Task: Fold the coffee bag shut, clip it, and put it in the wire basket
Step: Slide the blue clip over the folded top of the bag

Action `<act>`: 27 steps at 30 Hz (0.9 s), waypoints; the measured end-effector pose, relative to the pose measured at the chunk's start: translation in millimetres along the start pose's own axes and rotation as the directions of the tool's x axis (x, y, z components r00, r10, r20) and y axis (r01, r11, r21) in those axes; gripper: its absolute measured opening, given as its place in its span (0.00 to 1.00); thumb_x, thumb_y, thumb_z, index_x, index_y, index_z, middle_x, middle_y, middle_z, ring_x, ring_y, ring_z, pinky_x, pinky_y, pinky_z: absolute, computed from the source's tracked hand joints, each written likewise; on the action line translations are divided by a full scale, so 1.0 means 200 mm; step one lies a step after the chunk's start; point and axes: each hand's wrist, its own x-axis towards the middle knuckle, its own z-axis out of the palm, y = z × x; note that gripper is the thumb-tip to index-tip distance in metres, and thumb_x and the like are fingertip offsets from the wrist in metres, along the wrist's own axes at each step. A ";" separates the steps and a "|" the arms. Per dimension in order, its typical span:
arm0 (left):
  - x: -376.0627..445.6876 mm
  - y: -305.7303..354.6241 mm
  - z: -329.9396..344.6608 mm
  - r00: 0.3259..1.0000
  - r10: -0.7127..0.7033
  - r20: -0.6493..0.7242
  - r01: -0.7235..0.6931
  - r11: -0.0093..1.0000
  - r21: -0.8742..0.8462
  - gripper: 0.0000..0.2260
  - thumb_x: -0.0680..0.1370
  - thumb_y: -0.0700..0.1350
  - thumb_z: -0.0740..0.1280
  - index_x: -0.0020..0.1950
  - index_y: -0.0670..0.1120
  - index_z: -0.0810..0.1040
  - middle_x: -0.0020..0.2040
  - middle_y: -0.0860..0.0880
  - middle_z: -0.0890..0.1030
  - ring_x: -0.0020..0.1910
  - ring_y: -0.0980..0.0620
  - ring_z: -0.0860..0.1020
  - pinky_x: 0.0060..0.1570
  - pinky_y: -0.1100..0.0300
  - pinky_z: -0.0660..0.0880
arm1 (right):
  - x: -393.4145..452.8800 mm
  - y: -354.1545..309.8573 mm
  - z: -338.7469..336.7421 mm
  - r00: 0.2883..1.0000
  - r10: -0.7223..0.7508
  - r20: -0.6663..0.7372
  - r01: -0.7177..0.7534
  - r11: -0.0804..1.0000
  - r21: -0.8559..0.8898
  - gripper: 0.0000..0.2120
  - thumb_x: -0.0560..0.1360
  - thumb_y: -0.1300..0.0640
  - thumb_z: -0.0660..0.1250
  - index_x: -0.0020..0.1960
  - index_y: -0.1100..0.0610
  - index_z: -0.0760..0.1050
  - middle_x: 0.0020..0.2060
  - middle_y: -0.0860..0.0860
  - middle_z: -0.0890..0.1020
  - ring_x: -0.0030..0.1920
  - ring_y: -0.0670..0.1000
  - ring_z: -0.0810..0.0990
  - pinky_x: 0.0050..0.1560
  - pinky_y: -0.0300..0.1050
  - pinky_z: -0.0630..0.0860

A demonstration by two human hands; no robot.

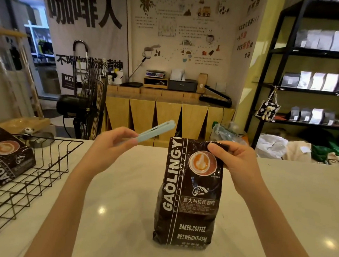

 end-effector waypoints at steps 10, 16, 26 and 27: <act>-0.06 0.19 0.04 0.984 0.141 0.112 -0.129 0.986 -0.105 0.11 0.68 0.54 0.63 0.47 0.58 0.79 0.48 0.56 0.80 0.48 0.55 0.78 0.50 0.56 0.76 | -0.02 -0.01 -0.01 1.000 0.005 -0.014 -0.005 1.000 -0.006 0.03 0.69 0.61 0.69 0.39 0.56 0.82 0.29 0.48 0.85 0.32 0.47 0.83 0.33 0.36 0.79; -0.09 0.28 0.16 0.974 0.168 0.151 -0.125 0.958 -0.260 0.17 0.65 0.50 0.66 0.53 0.62 0.72 0.47 0.57 0.81 0.50 0.62 0.79 0.43 0.70 0.76 | -0.04 -0.03 0.00 1.000 -0.002 -0.002 0.002 1.000 -0.011 0.05 0.69 0.62 0.68 0.39 0.55 0.82 0.29 0.47 0.85 0.32 0.45 0.83 0.33 0.35 0.78; -0.11 0.36 0.21 0.954 0.209 0.214 -0.120 0.924 -0.364 0.26 0.65 0.48 0.67 0.59 0.67 0.65 0.45 0.60 0.83 0.48 0.57 0.81 0.41 0.63 0.79 | -0.07 -0.05 0.03 0.997 -0.034 0.069 0.036 0.999 -0.026 0.08 0.63 0.52 0.68 0.38 0.54 0.82 0.29 0.46 0.84 0.34 0.46 0.83 0.35 0.35 0.78; -0.11 0.36 0.20 0.953 0.205 0.222 -0.119 0.930 -0.347 0.27 0.65 0.48 0.67 0.59 0.68 0.64 0.44 0.61 0.83 0.48 0.58 0.81 0.42 0.64 0.79 | -0.08 -0.06 0.03 0.996 -0.037 0.077 0.039 0.999 -0.026 0.08 0.62 0.52 0.68 0.38 0.54 0.82 0.29 0.46 0.84 0.33 0.46 0.83 0.35 0.34 0.78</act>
